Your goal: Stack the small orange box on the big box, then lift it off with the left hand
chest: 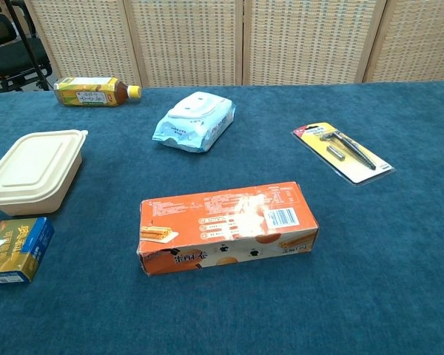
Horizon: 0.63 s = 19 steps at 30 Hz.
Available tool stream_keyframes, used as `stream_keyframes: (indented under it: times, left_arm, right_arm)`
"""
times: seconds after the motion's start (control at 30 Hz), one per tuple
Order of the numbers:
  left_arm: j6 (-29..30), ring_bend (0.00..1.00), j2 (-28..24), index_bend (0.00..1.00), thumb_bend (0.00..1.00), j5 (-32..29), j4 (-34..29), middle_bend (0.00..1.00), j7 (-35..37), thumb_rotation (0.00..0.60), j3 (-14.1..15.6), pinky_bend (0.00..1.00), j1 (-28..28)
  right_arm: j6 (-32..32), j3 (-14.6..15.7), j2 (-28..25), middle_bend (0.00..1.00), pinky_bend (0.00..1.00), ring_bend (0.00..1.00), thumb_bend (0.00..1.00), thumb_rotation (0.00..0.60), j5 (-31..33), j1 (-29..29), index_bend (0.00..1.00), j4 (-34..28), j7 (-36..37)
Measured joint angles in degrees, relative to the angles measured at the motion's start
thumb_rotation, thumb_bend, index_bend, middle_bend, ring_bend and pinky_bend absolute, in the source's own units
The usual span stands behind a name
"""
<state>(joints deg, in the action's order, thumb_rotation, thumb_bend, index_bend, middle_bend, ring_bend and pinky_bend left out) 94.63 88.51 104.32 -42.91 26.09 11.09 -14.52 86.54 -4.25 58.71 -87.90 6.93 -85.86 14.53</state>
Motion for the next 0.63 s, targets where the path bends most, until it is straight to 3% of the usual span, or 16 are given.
stream_keyframes:
  times: [0.2,0.33,0.43,0.63]
  left_arm:
    - [2.35,0.0,-0.45,0.0,0.0,-0.57,-0.63,0.0,0.95,0.6,-1.15,0.03,0.3]
    - [4.06,0.0,-2.36,0.0,0.0,-1.29,-4.31,0.0,0.84,0.6,-2.15,0.0,0.6]
    - [3.63,0.0,-5.16,0.0,0.0,-2.65,-10.31,0.0,-1.07,0.6,-2.76,0.0,0.98]
    - [1.39,0.0,-12.76,0.0,0.0,-9.76,-31.54,0.0,-13.24,0.6,-4.89,0.0,2.8]
  right_arm:
    - [-0.11,-0.08,-0.12,0.0,0.0,0.0,0.0,0.6,-0.05,-0.08,0.0,-0.19,0.08]
    - [0.15,-0.15,-0.17,0.0,0.0,0.0,0.0,0.6,-0.15,-0.19,0.0,-0.28,-0.12]
    - [0.91,-0.23,-0.12,0.0,0.0,0.0,0.0,0.6,-0.37,-0.45,0.0,-0.44,-0.78]
    - [3.75,-0.22,-0.01,0.0,0.0,0.0,0.0,0.6,-1.27,-1.68,0.0,-1.78,-4.97]
